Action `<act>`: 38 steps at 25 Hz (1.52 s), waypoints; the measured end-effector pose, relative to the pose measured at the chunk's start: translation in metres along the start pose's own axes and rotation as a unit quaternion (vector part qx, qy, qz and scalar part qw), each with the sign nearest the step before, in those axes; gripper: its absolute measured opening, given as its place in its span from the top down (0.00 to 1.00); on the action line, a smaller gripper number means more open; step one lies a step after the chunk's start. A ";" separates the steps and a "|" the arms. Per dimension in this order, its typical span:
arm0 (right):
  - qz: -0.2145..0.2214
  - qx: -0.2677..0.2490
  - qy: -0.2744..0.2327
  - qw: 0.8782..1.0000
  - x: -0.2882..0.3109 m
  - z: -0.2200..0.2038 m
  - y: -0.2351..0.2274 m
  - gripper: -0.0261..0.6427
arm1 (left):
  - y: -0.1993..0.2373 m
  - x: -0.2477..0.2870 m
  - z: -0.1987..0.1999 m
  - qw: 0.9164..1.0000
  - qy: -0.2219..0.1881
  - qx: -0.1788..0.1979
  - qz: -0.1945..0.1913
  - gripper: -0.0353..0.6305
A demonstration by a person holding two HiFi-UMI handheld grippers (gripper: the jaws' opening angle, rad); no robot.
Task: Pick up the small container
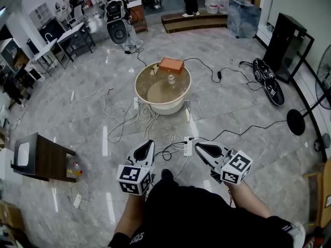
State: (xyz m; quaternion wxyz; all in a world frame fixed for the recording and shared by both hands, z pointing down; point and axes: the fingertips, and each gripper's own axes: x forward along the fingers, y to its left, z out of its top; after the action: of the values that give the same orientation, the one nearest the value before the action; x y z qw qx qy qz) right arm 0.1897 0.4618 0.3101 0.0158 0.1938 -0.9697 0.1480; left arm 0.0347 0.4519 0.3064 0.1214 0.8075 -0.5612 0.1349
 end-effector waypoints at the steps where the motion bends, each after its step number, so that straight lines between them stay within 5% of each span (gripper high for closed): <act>1: -0.001 0.002 0.002 1.000 0.002 -0.002 -0.002 0.94 | 0.002 0.003 -0.001 1.000 0.001 -0.001 -0.001 0.92; 10: -0.024 0.009 0.026 0.999 0.037 -0.005 -0.034 0.94 | 0.040 0.044 0.002 1.000 -0.002 -0.018 -0.023 0.92; 27: -0.033 0.012 0.048 0.998 0.224 0.029 -0.100 0.94 | 0.209 0.126 0.039 0.998 -0.012 -0.021 -0.050 0.92; 38: -0.055 0.025 0.049 0.997 0.288 0.029 -0.120 0.94 | 0.269 0.158 0.037 0.997 -0.001 -0.019 -0.080 0.92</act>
State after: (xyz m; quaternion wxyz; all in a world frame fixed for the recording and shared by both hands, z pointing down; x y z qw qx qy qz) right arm -0.0301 0.2408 0.3411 0.0663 0.2397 -0.9517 0.1800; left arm -0.1623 0.2095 0.3395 0.1467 0.8472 -0.4979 0.1130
